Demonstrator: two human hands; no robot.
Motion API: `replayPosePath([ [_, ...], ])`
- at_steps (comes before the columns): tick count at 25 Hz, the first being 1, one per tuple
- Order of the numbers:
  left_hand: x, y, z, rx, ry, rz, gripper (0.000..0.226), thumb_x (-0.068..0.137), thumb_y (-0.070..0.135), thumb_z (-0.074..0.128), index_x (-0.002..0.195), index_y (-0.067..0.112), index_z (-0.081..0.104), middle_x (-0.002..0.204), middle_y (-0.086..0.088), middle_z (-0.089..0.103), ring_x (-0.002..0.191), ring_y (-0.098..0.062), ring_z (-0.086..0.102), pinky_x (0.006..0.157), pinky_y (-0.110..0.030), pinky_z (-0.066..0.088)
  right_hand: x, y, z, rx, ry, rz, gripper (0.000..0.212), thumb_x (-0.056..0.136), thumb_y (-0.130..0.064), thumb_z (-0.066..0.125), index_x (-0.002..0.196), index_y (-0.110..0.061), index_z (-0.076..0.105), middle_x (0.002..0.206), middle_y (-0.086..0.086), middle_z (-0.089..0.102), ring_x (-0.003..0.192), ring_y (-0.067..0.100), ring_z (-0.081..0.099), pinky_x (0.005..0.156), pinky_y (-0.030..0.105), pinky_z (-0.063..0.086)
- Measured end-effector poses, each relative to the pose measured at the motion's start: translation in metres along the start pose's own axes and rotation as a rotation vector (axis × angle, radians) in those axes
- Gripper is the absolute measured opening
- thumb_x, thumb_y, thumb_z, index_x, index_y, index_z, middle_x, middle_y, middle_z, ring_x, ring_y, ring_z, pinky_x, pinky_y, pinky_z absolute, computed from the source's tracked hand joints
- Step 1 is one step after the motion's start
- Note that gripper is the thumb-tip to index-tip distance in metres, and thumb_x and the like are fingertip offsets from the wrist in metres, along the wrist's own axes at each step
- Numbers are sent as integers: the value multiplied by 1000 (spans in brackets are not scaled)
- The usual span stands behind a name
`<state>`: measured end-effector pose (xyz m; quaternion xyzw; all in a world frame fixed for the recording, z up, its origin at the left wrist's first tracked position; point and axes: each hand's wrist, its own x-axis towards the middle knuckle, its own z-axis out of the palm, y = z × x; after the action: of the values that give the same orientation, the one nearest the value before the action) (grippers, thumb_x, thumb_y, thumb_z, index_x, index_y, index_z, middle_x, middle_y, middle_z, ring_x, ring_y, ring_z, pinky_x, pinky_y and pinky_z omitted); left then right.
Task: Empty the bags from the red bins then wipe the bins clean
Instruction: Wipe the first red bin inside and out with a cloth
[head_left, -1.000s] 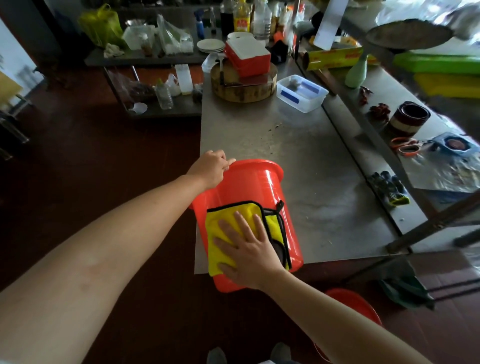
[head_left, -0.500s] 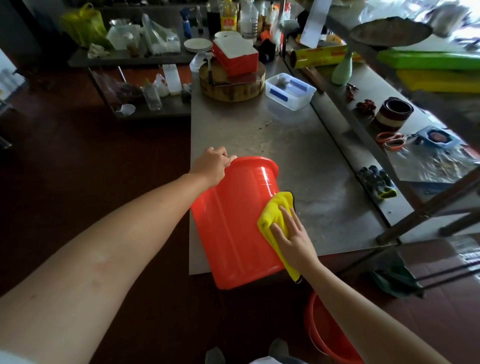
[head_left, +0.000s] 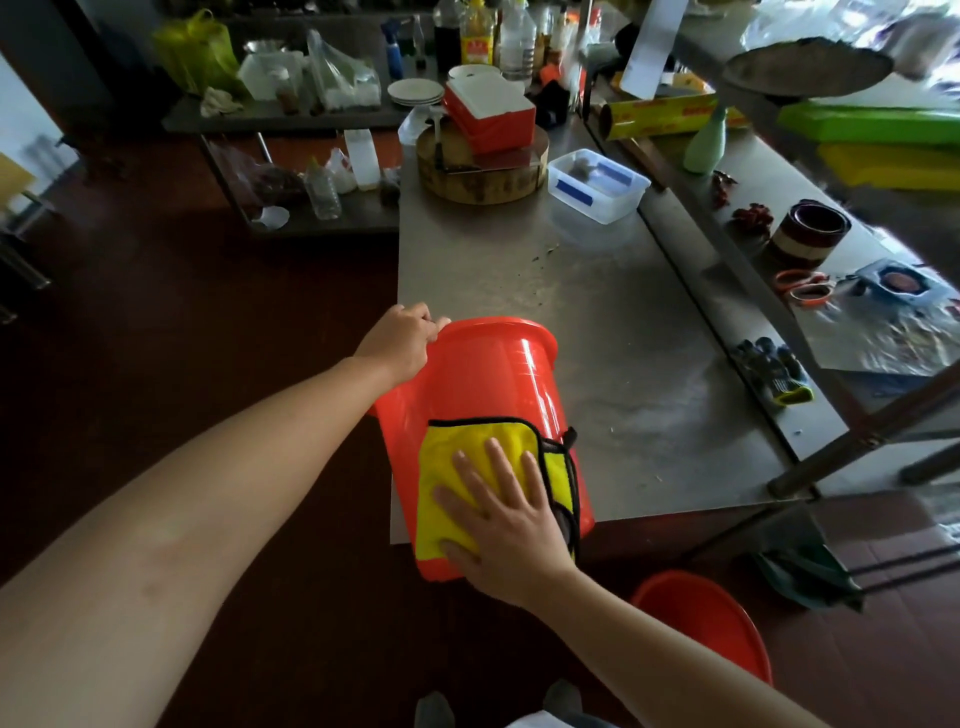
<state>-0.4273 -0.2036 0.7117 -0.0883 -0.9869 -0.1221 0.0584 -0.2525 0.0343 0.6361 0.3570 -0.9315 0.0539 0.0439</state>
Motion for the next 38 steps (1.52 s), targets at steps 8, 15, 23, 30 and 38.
replayPosePath([
  [8, -31, -17, -11, 65, -122, -65, 72, 95, -10, 37, 157, 26, 28, 120, -4, 47, 109, -25, 43, 92, -33, 46, -5, 0, 3, -16, -22, -37, 65, 96, -72, 37, 155, -43, 32, 170, -4, 9, 156, 29, -3, 119, 65, 15],
  [15, -26, -6, -10, 69, -144, -83, 68, 96, -5, 36, 157, 26, 28, 122, -7, 47, 114, -27, 42, 98, -38, 46, -25, 32, 0, 156, -53, 301, 69, 96, -78, 29, 157, -51, 13, 169, -11, -8, 155, 25, -17, 123, 58, 6],
  [23, -21, -29, -28, -140, -172, -34, 45, 101, 16, 55, 144, 30, 52, 102, -1, 55, 104, -25, 59, 89, -30, 44, 83, 25, -23, 93, -119, 155, 66, 98, -73, 25, 157, -51, 5, 168, -9, -15, 153, 31, -22, 122, 64, 4],
  [30, -19, -42, -12, -342, -92, -58, 35, 98, 15, 62, 132, 24, 64, 100, -1, 64, 94, -17, 60, 75, -9, 36, 148, 16, -25, 25, -116, 196, 69, 94, -75, 27, 156, -50, 11, 170, -4, 1, 154, 34, -16, 119, 68, 0],
  [38, -10, -28, -13, -382, -127, -64, 36, 99, 14, 61, 133, 24, 64, 92, 6, 56, 81, -9, 53, 71, -4, 35, 55, 24, -14, 48, -42, 126, 64, 97, -74, 29, 156, -49, 22, 170, -9, 3, 156, 29, -11, 120, 66, 8],
])
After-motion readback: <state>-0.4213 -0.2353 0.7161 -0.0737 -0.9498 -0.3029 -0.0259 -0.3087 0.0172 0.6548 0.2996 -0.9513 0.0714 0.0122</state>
